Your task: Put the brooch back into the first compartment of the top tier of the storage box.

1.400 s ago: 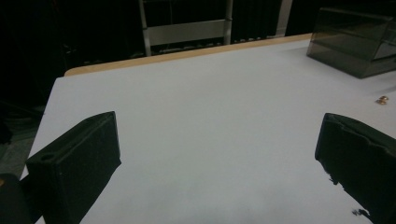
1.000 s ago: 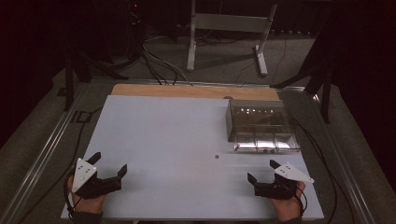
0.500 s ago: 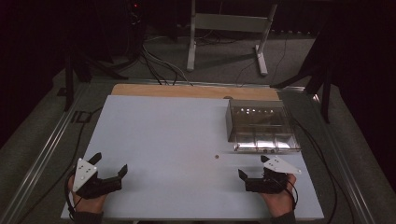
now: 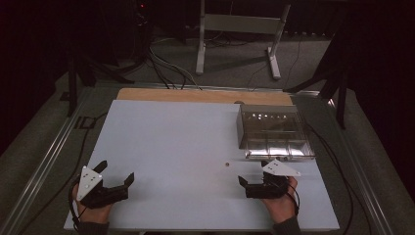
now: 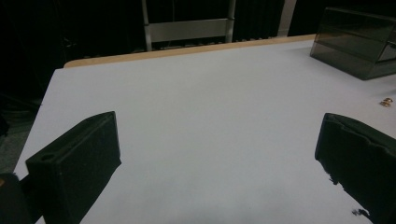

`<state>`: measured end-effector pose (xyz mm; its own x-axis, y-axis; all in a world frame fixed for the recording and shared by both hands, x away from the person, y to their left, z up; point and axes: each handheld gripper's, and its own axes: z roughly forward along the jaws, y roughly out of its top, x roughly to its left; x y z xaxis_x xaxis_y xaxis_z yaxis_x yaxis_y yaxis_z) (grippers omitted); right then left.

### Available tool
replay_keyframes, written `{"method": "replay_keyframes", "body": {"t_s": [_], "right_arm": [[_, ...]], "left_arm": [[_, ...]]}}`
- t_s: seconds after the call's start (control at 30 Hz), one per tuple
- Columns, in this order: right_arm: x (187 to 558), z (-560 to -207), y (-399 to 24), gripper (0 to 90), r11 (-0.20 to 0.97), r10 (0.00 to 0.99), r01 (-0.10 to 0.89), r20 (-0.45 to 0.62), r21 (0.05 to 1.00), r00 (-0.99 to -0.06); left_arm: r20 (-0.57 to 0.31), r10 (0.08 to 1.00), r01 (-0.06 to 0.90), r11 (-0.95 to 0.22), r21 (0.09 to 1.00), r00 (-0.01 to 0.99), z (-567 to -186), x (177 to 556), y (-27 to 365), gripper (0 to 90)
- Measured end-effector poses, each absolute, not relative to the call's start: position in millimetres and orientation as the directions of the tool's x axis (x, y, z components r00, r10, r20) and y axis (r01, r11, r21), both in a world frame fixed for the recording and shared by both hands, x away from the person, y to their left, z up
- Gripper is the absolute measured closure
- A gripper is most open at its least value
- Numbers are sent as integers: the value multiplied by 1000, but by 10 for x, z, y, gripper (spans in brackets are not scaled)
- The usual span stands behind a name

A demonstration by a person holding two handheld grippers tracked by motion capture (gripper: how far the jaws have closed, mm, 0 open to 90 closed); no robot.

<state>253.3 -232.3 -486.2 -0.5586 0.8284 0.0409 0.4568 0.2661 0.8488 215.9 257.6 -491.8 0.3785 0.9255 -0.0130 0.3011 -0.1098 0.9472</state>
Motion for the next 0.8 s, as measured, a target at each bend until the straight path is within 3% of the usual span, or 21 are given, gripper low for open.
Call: {"method": "replay_keyframes", "body": {"t_s": [0.57, 0.73, 0.8], "right_arm": [[2685, -4984, -1950, 14, 282, 815, 510, 78, 813, -575], [2712, -5010, -1826, 71, 309, 810, 509, 58, 804, -583], [2727, -5025, -1782, 149, 316, 817, 512, 45, 799, -575]], "left_arm": [[-10, 924, 300, -114, 947, 381, -4920, 2160, 2567, 8], [-11, 924, 300, -114, 947, 383, -4920, 2160, 2573, 8], [-10, 923, 300, -115, 947, 385, -4920, 2161, 2573, 8]]}}
